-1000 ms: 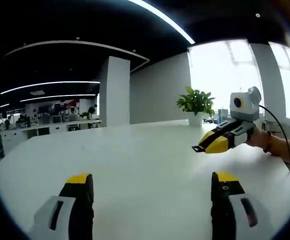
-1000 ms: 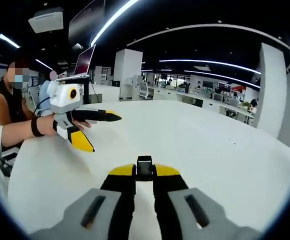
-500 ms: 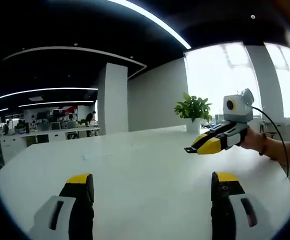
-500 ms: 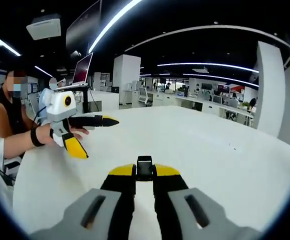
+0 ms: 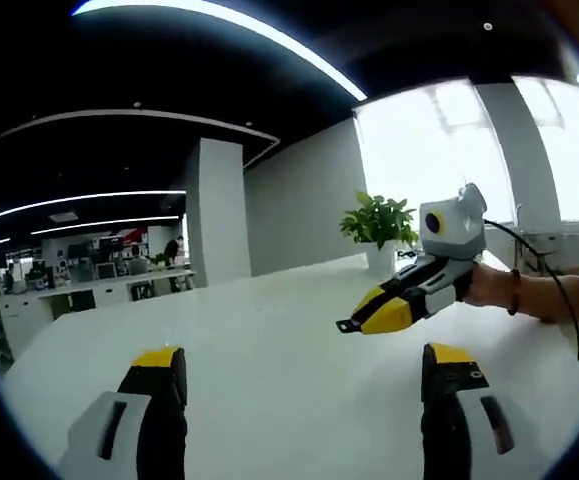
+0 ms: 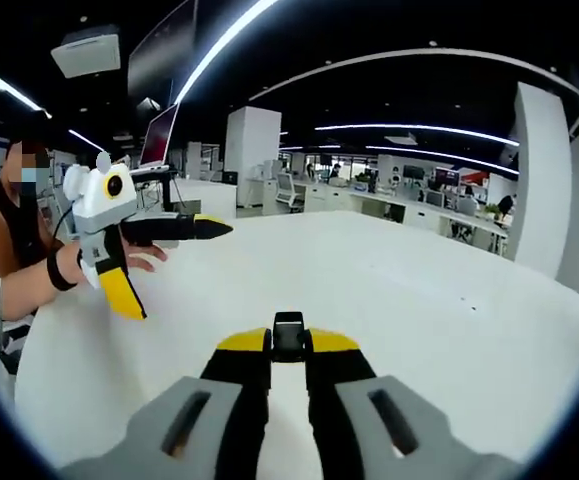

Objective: Snap the two parts of the plastic buckle together until the buckle closes and remains connected.

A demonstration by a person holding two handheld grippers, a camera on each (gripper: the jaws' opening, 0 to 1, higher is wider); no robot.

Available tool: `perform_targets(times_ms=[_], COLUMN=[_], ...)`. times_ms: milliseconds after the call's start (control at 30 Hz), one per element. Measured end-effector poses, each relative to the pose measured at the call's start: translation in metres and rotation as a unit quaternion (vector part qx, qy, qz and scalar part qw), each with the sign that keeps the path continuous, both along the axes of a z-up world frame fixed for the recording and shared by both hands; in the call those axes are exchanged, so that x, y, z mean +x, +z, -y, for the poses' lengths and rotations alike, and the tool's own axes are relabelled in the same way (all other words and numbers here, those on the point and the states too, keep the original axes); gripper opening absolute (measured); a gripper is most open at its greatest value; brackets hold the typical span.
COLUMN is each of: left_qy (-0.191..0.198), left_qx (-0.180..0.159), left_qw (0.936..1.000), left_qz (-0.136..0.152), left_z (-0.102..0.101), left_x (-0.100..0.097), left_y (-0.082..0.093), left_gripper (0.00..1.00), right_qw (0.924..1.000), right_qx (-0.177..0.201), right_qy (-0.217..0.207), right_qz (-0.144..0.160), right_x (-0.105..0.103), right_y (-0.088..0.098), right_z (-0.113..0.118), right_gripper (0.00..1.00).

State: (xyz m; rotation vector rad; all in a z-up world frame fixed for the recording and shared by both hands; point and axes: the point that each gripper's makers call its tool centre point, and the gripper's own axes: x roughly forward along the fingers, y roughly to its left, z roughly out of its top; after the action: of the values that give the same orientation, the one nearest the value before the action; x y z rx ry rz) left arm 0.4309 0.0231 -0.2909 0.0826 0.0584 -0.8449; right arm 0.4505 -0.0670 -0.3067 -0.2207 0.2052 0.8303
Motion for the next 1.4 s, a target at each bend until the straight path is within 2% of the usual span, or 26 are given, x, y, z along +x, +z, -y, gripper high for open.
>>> perform_targets(times_ms=[100,267,333,400,500,667,767,1033,1300,1400], left_qy=[-0.007,-0.014,-0.015,-0.013,-0.014,-0.012,-0.004,0.006,-0.003,-0.007], left_qx=[0.005,-0.010,0.001,0.012,0.002,-0.014,0.001,-0.029,-0.012,-0.004], left_qw=[1.0000,0.9998,0.9998,0.9998,0.9999,0.9997,0.9996,0.9992,0.9994,0.9994], left_qz=[0.000,-0.006,-0.014,-0.009,-0.007,-0.013,-0.026,-0.029,-0.032,-0.034], left_z=[0.006,0.014,0.016,0.017,0.016,0.007,0.000,-0.007,-0.002,0.000], left_x=[0.004,0.016,0.021,0.024,0.025,0.024,0.025,0.026,0.023,0.022], left_y=[0.003,0.007,0.005,0.005,0.006,-0.005,-0.015,-0.009,-0.016,-0.020], left_gripper=[0.99,0.99,0.99,0.99,0.99,0.99,0.99,0.99,0.99,0.99], right_qw=[0.9998,1.0000,0.9999,0.9998,0.9999,0.9997,0.9996,0.9998,0.9998,0.9996], right_qx=[0.014,0.006,0.013,0.018,0.016,0.025,0.025,0.016,0.017,0.028], right_qy=[0.003,-0.002,-0.001,-0.002,-0.001,-0.003,-0.003,0.006,-0.002,-0.006], right_qz=[-0.009,-0.004,-0.004,-0.005,-0.005,-0.005,-0.010,-0.003,-0.004,-0.002], right_x=[0.007,0.014,0.014,0.019,0.022,0.029,0.036,0.041,0.059,0.064], right_y=[0.001,0.000,0.001,0.001,-0.002,-0.001,-0.002,-0.003,-0.002,0.000], right_z=[0.000,0.003,0.002,0.001,0.000,-0.002,-0.005,-0.014,-0.013,-0.012], right_gripper=[0.11,0.11,0.11,0.11,0.11,0.11,0.11,0.11,0.11,0.11])
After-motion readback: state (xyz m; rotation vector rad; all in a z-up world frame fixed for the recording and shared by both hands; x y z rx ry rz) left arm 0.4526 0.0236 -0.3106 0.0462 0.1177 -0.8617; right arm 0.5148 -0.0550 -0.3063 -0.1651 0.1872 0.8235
